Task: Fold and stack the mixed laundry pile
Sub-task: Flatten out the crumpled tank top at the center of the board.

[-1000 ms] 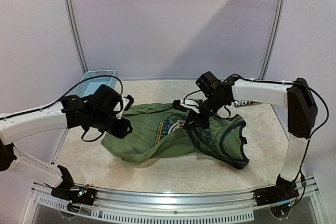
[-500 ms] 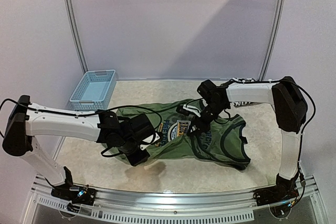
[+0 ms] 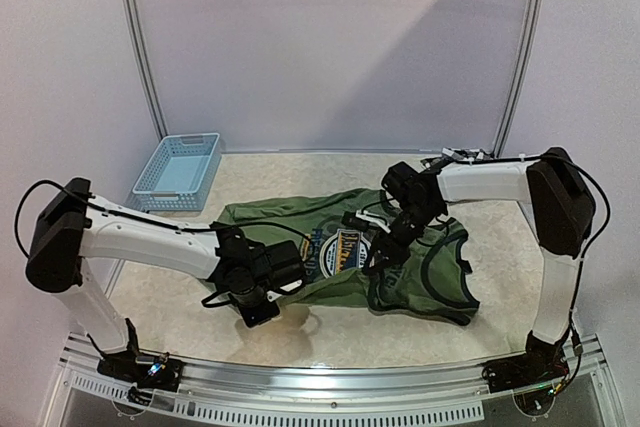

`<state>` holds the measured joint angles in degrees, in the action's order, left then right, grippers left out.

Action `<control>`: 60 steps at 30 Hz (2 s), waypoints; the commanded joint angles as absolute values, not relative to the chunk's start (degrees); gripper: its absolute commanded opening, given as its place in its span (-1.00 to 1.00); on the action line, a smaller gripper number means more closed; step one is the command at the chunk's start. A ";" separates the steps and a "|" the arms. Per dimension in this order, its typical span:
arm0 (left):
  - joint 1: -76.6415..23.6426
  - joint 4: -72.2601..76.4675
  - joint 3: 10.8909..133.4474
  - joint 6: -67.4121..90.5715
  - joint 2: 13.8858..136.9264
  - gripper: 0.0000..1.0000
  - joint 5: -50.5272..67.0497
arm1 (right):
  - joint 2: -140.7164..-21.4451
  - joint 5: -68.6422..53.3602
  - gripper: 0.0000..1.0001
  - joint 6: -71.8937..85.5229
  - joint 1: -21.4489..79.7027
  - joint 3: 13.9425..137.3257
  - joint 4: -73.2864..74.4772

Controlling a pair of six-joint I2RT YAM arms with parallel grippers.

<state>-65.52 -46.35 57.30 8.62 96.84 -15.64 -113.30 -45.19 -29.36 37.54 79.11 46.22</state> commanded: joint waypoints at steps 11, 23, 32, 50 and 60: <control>-68.54 -65.16 70.62 5.89 87.91 -0.37 -1.98 | -102.01 -53.29 0.02 -41.52 32.73 92.46 69.58; -40.38 -50.86 79.73 2.04 90.00 0.53 -16.08 | -120.18 -29.11 0.07 -25.79 21.00 114.09 53.26; -32.96 -46.46 82.35 -0.75 99.90 0.42 -8.44 | -142.71 -27.33 0.17 -25.68 20.39 134.73 59.16; -33.22 -47.59 82.43 4.04 92.81 0.39 -2.05 | -153.88 -25.57 0.12 -17.14 18.72 143.31 55.46; -33.22 -49.22 84.83 5.84 90.21 0.39 -1.51 | -157.18 -29.44 -0.15 -16.33 18.72 143.96 55.85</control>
<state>-33.15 -47.81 82.89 4.78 92.07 -2.09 -154.61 -27.64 -16.93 18.74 142.87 55.53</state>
